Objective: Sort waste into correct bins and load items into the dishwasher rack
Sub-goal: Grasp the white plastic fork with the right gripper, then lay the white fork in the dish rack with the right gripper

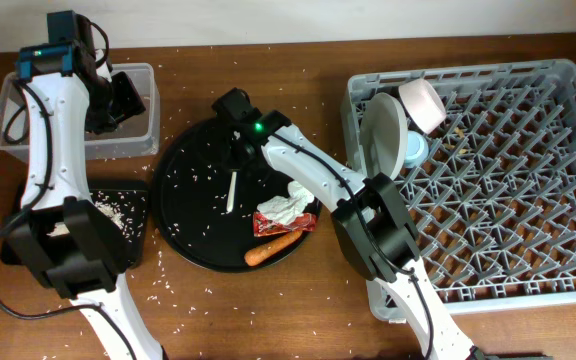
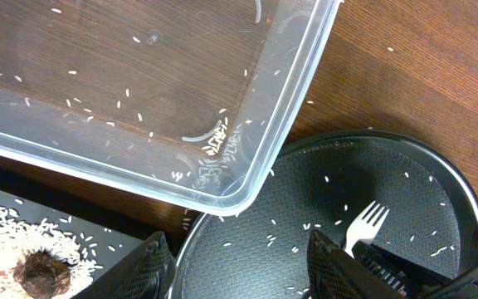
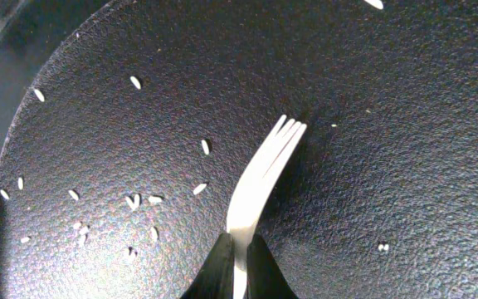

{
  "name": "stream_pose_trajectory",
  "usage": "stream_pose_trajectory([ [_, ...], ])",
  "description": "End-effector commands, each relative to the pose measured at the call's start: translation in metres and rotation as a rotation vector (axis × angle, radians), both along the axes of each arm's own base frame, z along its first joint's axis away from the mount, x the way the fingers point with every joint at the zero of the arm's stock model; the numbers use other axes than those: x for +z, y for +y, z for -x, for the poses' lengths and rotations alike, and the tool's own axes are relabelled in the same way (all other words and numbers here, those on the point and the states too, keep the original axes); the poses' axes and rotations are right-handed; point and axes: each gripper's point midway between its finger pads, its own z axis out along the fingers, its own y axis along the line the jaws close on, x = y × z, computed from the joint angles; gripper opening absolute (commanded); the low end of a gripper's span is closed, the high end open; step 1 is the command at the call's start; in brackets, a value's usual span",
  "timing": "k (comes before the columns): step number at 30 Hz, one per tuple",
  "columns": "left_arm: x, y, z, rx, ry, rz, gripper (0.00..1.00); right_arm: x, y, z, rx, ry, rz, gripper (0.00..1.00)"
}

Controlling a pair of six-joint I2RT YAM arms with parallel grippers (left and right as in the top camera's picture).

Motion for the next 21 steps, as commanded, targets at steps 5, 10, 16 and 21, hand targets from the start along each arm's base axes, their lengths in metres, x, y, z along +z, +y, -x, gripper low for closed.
stream_pose_trajectory([
  [5, 0.013, 0.002, 0.000, 0.008, -0.030, -0.011, 0.54, -0.067, -0.015, 0.016, -0.001, 0.105, 0.095, 0.04],
  [10, 0.013, 0.002, 0.000, 0.008, -0.030, -0.011, 0.54, -0.089, -0.004, 0.033, 0.034, 0.135, 0.108, 0.05],
  [16, 0.013, 0.002, 0.000, 0.008, -0.030, -0.011, 0.54, -0.089, -0.009, 0.033, 0.027, 0.148, 0.117, 0.04],
  [21, 0.013, 0.002, 0.000, 0.008, -0.030, -0.011, 0.54, 0.020, -0.032, -0.016, -0.009, 0.038, 0.022, 0.04],
])
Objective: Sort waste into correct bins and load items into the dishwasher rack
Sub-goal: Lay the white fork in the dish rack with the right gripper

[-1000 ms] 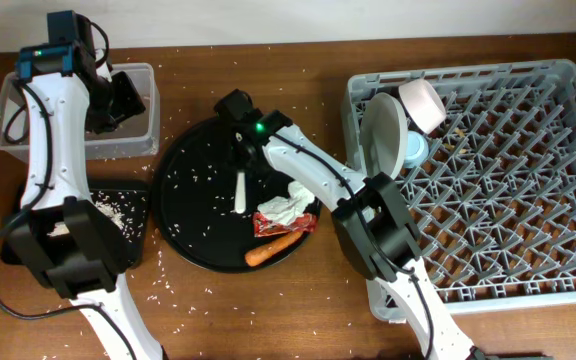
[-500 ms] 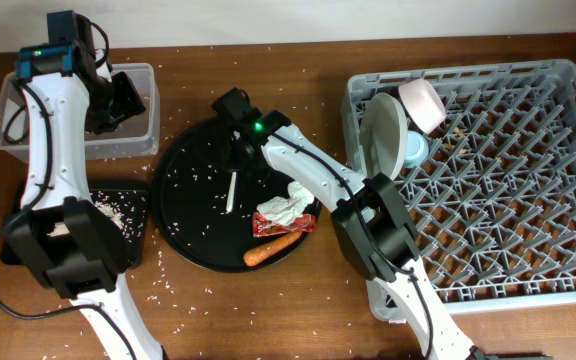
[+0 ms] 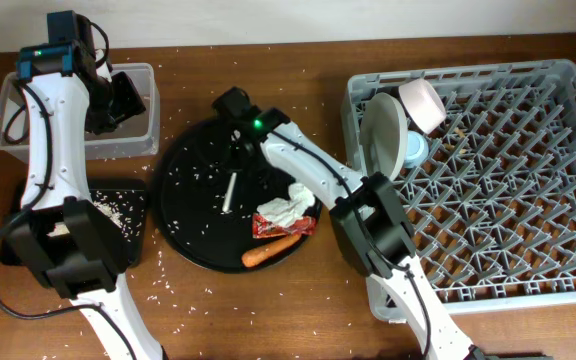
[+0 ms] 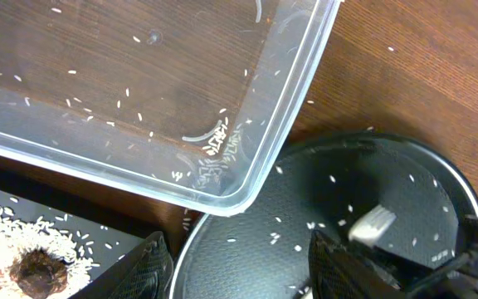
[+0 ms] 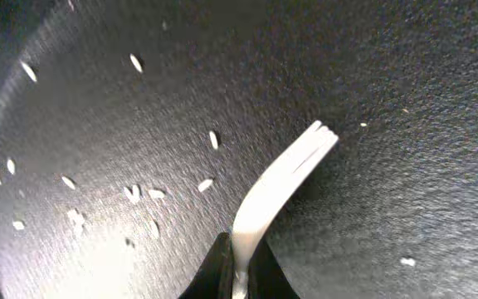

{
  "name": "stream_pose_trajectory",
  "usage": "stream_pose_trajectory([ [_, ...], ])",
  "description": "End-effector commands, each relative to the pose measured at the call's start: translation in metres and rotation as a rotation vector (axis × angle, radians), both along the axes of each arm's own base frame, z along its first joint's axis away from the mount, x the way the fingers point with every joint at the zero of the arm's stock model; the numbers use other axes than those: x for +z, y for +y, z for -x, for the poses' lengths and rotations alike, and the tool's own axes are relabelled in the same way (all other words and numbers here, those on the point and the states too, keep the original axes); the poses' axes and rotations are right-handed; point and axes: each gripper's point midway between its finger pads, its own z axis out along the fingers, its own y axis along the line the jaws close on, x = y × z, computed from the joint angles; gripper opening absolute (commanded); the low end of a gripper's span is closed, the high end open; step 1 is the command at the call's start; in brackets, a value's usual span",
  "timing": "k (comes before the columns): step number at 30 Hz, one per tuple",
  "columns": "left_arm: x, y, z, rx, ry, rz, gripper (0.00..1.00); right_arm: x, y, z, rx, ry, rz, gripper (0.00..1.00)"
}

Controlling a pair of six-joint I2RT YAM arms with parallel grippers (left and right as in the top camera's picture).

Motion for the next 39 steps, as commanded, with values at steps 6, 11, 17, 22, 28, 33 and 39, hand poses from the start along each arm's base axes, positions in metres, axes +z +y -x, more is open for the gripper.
stream_pose_trajectory([
  [6, 0.014, 0.002, -0.001, 0.008, -0.031, -0.011, 0.54, 0.235, -0.114, -0.023, 0.104, -0.310, 0.012, 0.04],
  [11, 0.015, 0.002, -0.004, 0.008, -0.045, -0.013, 0.55, 0.304, -0.242, 0.036, 0.040, -0.313, 0.267, 0.04],
  [17, 0.014, 0.002, -0.003, 0.008, -0.040, -0.012, 0.55, 0.340, -0.268, 0.097, 0.007, -0.343, 0.280, 0.04],
  [22, 0.015, 0.002, -0.004, 0.008, -0.044, -0.013, 0.55, 0.259, -0.350, 0.136, -0.269, -0.102, 0.588, 0.04],
  [28, 0.015, 0.002, -0.004, 0.008, -0.045, -0.014, 0.55, 0.142, -0.400, 0.102, -0.504, -0.027, 0.497, 0.05],
  [33, 0.015, 0.002, -0.003, 0.008, -0.043, -0.012, 0.55, 0.138, -0.387, 0.096, -0.501, -0.016, 0.354, 0.55],
  [39, 0.015, -0.083, 0.009, -0.592, -0.068, 0.035, 0.64, 0.243, -0.335, 0.067, -0.329, -0.246, 0.248, 0.78],
])
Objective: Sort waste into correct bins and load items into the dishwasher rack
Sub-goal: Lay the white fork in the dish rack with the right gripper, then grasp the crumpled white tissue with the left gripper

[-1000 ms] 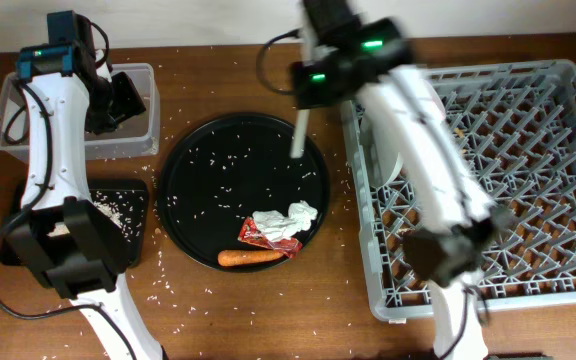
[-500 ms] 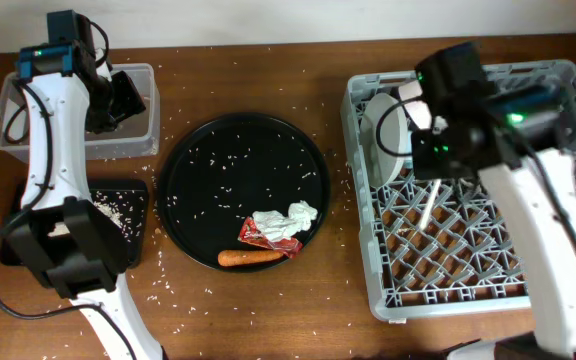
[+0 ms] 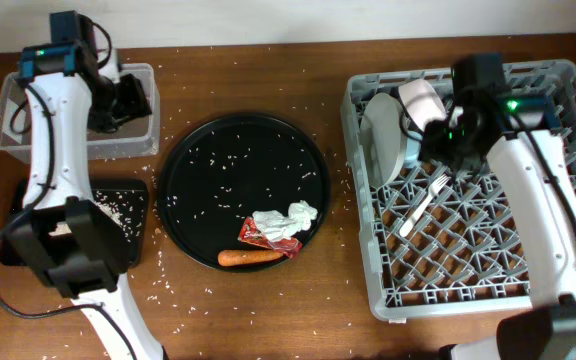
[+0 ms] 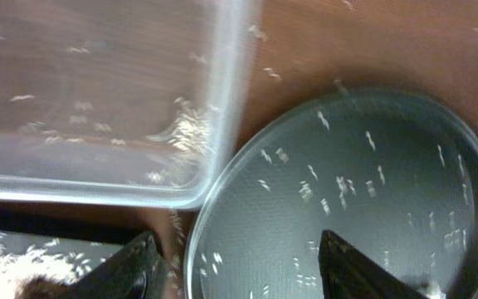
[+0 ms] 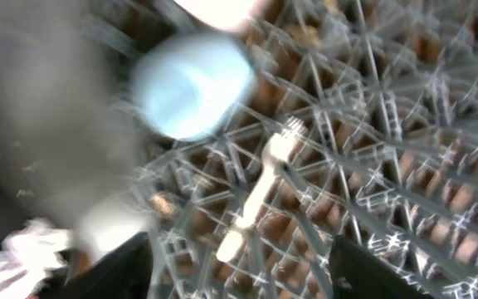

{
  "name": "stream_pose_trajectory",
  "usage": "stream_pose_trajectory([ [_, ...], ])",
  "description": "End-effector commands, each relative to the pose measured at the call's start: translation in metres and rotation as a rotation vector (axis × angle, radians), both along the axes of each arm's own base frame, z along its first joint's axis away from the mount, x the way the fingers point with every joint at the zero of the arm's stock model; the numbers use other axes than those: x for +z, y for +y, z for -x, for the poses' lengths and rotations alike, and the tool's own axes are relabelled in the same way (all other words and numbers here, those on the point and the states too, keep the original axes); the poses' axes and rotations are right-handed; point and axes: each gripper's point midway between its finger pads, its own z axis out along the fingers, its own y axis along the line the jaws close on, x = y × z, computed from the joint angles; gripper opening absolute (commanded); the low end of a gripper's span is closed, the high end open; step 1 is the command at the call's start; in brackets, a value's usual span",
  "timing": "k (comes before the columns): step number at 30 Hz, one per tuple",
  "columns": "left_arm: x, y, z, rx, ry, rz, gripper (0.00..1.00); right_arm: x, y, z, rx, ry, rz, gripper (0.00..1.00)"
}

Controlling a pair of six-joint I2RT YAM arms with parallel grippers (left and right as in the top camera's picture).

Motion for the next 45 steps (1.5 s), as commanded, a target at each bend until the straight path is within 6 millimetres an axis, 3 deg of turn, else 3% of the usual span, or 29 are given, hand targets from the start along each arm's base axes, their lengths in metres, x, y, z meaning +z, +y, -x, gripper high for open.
stream_pose_trajectory([
  [1, 0.012, -0.084, 0.018, -0.461, -0.030, 0.016, 0.66, 0.051, 0.027, -0.011, 0.094, -0.139, -0.009, 0.94],
  [2, 0.007, -0.106, 0.026, -0.534, -0.008, 0.000, 0.68, 0.054, 0.027, -0.014, 0.093, -0.155, -0.012, 0.99],
  [5, -0.020, -0.186, 0.059, -0.701, 0.071, -0.018, 0.75, 0.052, 0.023, -0.012, 0.081, -0.141, -0.011, 0.99],
  [7, -0.042, -0.219, 0.091, -0.766, 0.159, -0.023, 0.76, 0.051, 0.023, -0.009, 0.081, -0.129, -0.010, 0.99],
  [9, -0.066, -0.233, 0.120, -0.822, 0.244, -0.036, 0.76, 0.050, 0.023, -0.008, 0.081, -0.126, -0.010, 0.98],
  [11, -0.104, -0.236, 0.149, -0.809, 0.341, -0.062, 0.77, 0.049, 0.023, -0.007, 0.081, -0.118, -0.009, 0.99],
  [12, -0.114, -0.236, 0.155, -0.814, 0.356, -0.064, 0.77, 0.049, 0.023, -0.006, 0.081, -0.113, -0.009, 0.99],
  [19, -0.142, -0.219, 0.187, -0.834, 0.471, -0.070, 0.78, 0.046, 0.022, -0.001, 0.082, -0.090, -0.007, 0.99],
  [22, -0.165, -0.210, 0.186, -0.842, 0.443, -0.137, 0.77, 0.046, 0.022, -0.001, 0.082, -0.093, -0.007, 0.99],
  [23, -0.171, -0.203, 0.182, -0.841, 0.429, -0.181, 0.72, 0.046, 0.022, -0.001, 0.082, -0.093, -0.007, 0.99],
  [25, -0.175, -0.198, 0.174, -0.838, 0.399, -0.229, 0.33, 0.046, 0.022, -0.001, 0.082, -0.093, -0.007, 0.99],
  [26, -0.175, -0.198, 0.171, -0.837, 0.389, -0.236, 0.09, 0.046, 0.022, -0.002, 0.082, -0.094, -0.007, 0.99],
  [27, -0.175, -0.199, 0.168, -0.836, 0.376, -0.239, 0.00, 0.047, 0.022, -0.002, 0.082, -0.096, -0.007, 0.99],
  [30, -0.164, -0.205, 0.156, -0.834, 0.340, -0.236, 0.00, 0.047, 0.022, -0.002, 0.082, -0.096, -0.007, 0.99],
  [35, -0.092, -0.218, 0.099, -0.772, 0.187, -0.214, 0.00, 0.046, 0.022, -0.001, 0.082, -0.092, -0.007, 0.98],
  [38, -0.080, -0.214, 0.088, -0.750, 0.157, -0.210, 0.00, 0.046, 0.022, 0.000, 0.082, -0.087, -0.006, 0.99],
  [41, -0.054, -0.197, 0.070, -0.643, 0.106, -0.194, 0.00, 0.045, 0.022, 0.000, 0.082, -0.085, -0.006, 0.99],
  [43, -0.011, -0.165, 0.042, -0.500, 0.011, -0.175, 0.00, 0.045, 0.022, 0.000, 0.082, -0.085, -0.006, 0.99],
  [45, 0.030, -0.119, 0.014, -0.349, -0.099, -0.166, 0.00, 0.045, 0.022, 0.000, 0.082, -0.085, -0.006, 0.99],
])
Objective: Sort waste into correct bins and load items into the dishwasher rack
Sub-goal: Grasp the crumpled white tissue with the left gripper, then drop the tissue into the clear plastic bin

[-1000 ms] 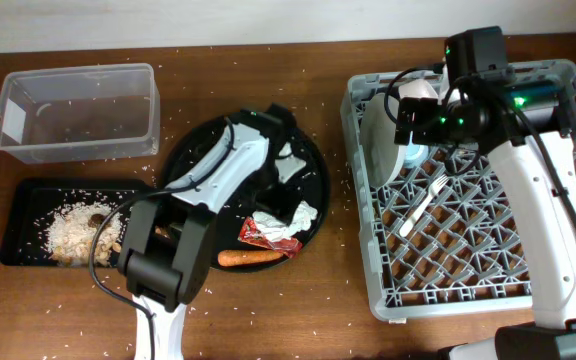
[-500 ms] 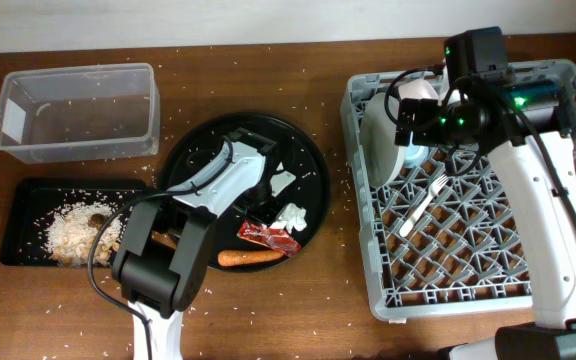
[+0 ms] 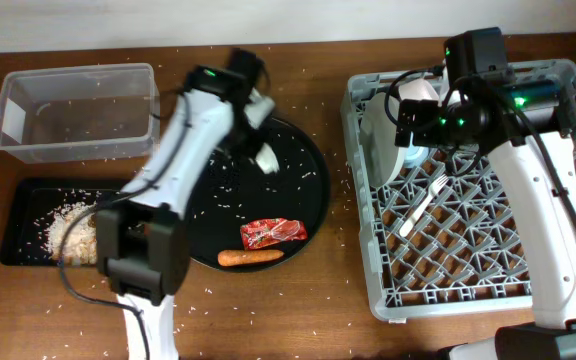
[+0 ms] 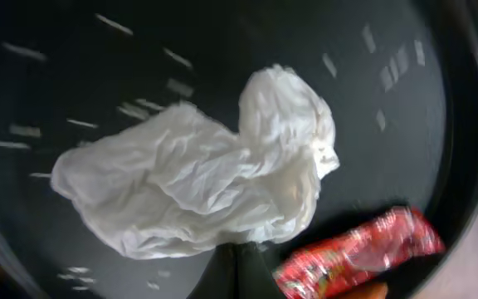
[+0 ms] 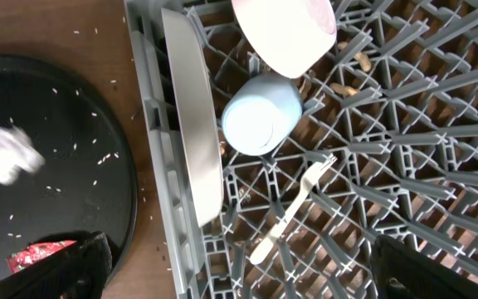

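My left gripper (image 4: 241,251) is shut on a crumpled white tissue (image 4: 202,183), holding it over the upper part of the round black tray (image 3: 298,190). On the tray's near side lie a red wrapper (image 3: 273,233) and a carrot piece (image 3: 250,256). A white plastic fork (image 5: 293,212) lies flat in the grey dishwasher rack (image 3: 488,260). Above the rack's left end my right gripper (image 5: 243,266) stands wide open, holding nothing. The rack also holds an upright plate (image 5: 193,116), a blue cup (image 5: 260,116) and a pink bowl (image 5: 285,29).
A clear plastic bin (image 3: 78,110) stands at the back left, with only rice grains in it. A black rectangular tray (image 3: 28,250) holding a heap of rice sits in front of it. Rice grains are scattered over the wooden table and the round tray.
My left gripper was open beside the clear bin; now it is over the round tray, shut on the tissue that lay by the wrapper. The right gripper remains open above the rack.
My right gripper was shut on the fork lying on the round tray, then had it tilted up off the tray. Later the fork lay in the rack and that gripper was open. The left gripper stayed open by the clear bin until it took the tissue.
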{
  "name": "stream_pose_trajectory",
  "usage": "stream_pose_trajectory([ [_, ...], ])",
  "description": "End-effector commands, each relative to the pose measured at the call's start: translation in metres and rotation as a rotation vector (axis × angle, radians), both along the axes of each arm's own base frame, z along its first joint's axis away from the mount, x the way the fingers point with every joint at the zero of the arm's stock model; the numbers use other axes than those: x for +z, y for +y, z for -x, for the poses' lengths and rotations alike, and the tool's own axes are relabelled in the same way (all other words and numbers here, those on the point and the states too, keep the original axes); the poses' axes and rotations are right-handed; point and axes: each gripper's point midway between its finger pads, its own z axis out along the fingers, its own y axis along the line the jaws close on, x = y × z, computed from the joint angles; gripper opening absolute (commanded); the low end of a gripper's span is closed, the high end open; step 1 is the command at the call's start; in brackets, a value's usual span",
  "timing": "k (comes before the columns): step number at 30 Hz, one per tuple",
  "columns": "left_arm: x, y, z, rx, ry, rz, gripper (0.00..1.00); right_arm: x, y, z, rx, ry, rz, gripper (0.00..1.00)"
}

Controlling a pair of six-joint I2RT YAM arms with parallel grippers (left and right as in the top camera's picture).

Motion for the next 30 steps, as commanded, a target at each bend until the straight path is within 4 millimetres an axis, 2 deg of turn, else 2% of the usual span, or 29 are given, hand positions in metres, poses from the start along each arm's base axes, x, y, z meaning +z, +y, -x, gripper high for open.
stream_pose_trajectory([
  [1, 0.082, 0.076, -0.042, 0.250, -0.223, 0.064, 0.00, 0.005, -0.001, 0.000, -0.004, -0.014, 0.000, 0.99],
  [2, 0.092, 0.097, -0.048, 0.294, -0.251, 0.064, 0.00, 0.005, -0.001, 0.000, -0.004, -0.014, -0.001, 0.99],
  [3, 0.099, 0.132, -0.054, 0.367, -0.280, 0.061, 0.00, 0.005, -0.001, 0.000, -0.004, -0.014, -0.001, 0.99],
  [6, 0.104, 0.201, -0.060, 0.506, -0.324, 0.046, 0.00, 0.005, -0.001, 0.000, -0.004, -0.016, -0.001, 0.99],
  [7, 0.105, 0.217, -0.060, 0.537, -0.338, 0.043, 0.04, 0.006, -0.001, -0.001, -0.004, -0.018, -0.002, 0.99],
  [8, 0.105, 0.227, -0.059, 0.558, -0.339, 0.039, 0.44, 0.006, -0.001, -0.001, -0.005, -0.019, -0.002, 0.99],
  [10, 0.105, 0.238, -0.057, 0.581, -0.340, 0.032, 0.79, 0.006, -0.001, -0.001, -0.004, -0.019, -0.002, 0.99],
  [11, 0.106, 0.242, -0.057, 0.588, -0.345, 0.031, 0.86, 0.006, -0.001, -0.001, -0.004, -0.019, -0.002, 0.99],
  [12, 0.107, 0.242, -0.058, 0.587, -0.352, 0.035, 0.87, 0.006, -0.001, -0.001, -0.004, -0.019, -0.002, 0.99],
  [13, 0.107, 0.231, -0.060, 0.529, -0.349, 0.058, 0.92, 0.006, -0.001, -0.001, -0.004, -0.019, -0.002, 0.99],
  [14, 0.109, 0.217, -0.060, 0.452, -0.344, 0.083, 0.92, 0.006, -0.001, -0.001, -0.004, -0.019, -0.002, 0.99],
  [15, 0.114, 0.185, -0.055, 0.308, -0.330, 0.161, 0.92, 0.006, -0.001, -0.001, -0.004, -0.019, -0.002, 0.99],
  [17, 0.127, 0.112, -0.025, 0.098, -0.250, 0.317, 0.91, 0.005, -0.001, 0.001, -0.004, -0.008, 0.000, 0.99],
  [20, 0.107, 0.066, 0.016, 0.014, -0.066, 0.281, 0.91, 0.005, -0.001, 0.001, -0.004, -0.009, 0.000, 0.99],
  [22, 0.076, 0.029, 0.048, -0.074, 0.081, 0.242, 0.91, 0.004, -0.001, 0.001, -0.004, -0.007, 0.000, 0.99],
  [24, 0.027, 0.014, 0.071, -0.143, 0.183, 0.131, 0.94, 0.004, -0.001, 0.001, -0.004, -0.007, 0.000, 0.99],
  [25, 0.009, 0.008, 0.078, -0.163, 0.207, 0.124, 0.94, 0.004, -0.001, 0.001, -0.004, -0.006, 0.000, 0.99],
  [26, -0.024, -0.006, 0.083, -0.203, 0.208, 0.120, 0.95, 0.004, -0.001, 0.001, -0.004, -0.005, 0.000, 0.99],
  [28, -0.051, -0.021, 0.087, -0.245, 0.184, 0.122, 0.96, 0.003, -0.001, 0.001, -0.004, -0.005, 0.000, 0.98],
  [30, -0.075, -0.030, 0.098, -0.329, 0.178, 0.082, 0.98, 0.002, -0.002, 0.003, -0.004, 0.004, 0.001, 0.99],
])
